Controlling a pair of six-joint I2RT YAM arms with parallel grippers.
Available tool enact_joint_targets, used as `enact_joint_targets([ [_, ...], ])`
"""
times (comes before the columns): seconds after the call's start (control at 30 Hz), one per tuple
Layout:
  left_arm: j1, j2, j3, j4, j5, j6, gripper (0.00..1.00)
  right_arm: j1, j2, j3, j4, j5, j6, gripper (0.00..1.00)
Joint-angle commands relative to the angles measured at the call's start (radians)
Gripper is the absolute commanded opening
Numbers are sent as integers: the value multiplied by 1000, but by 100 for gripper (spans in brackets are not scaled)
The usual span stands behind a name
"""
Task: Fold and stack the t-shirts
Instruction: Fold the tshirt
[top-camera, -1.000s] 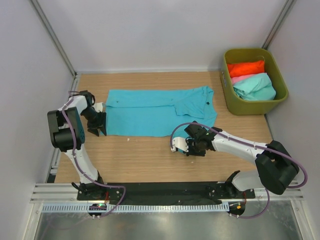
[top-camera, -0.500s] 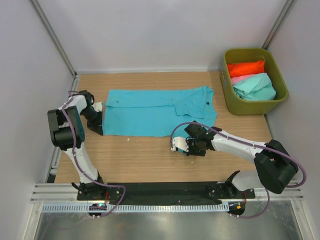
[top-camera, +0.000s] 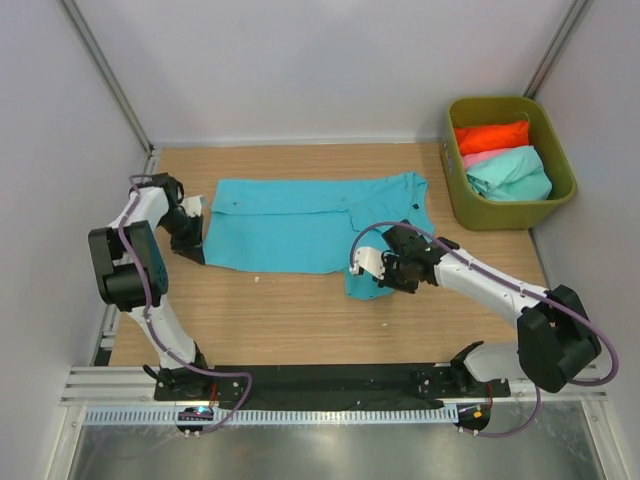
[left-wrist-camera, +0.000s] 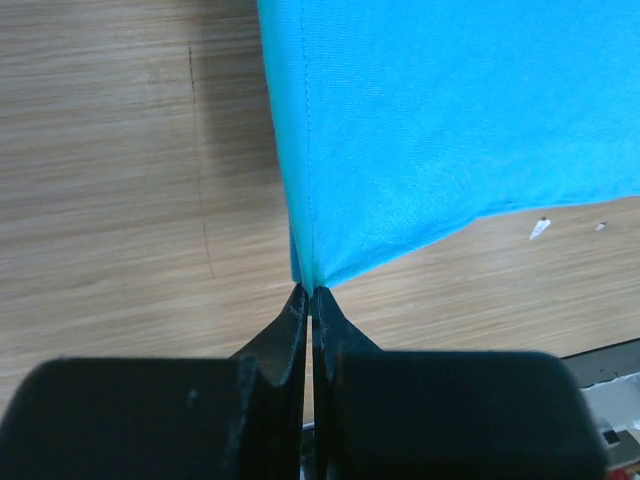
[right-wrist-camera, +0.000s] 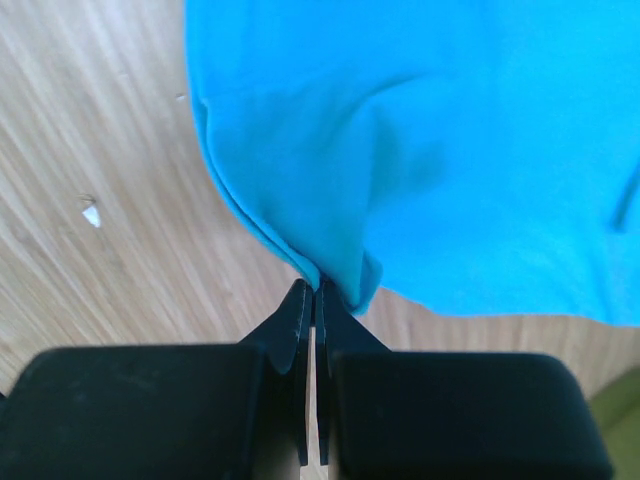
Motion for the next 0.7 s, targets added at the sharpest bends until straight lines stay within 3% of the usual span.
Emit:
enact_joint_targets([
  [0.0,6,-92,58,-54,31,33,0,-23,-51,90,-13,22,5,2],
  [0.27,6,-55,217,-130,58,46,0,-111,-4,252,22,48,7,1],
  [0.67,-37,245,679,-287,84,54,0,-203,257,609,96,85,-3,2],
])
